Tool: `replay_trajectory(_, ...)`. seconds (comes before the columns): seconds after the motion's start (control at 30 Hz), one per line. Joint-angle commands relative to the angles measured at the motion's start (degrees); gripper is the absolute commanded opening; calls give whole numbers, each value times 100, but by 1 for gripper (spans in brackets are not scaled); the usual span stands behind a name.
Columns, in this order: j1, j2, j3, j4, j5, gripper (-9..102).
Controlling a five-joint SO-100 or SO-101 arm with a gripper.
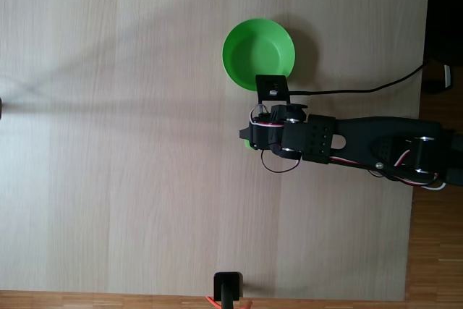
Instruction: Grasp a green pompom and put it in the green bowl.
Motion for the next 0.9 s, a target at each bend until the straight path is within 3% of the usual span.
replay_trajectory(0.0,-62,211,-88,18,-35,22)
replay_trajectory(0.87,-53,729,-97,686,-536,22)
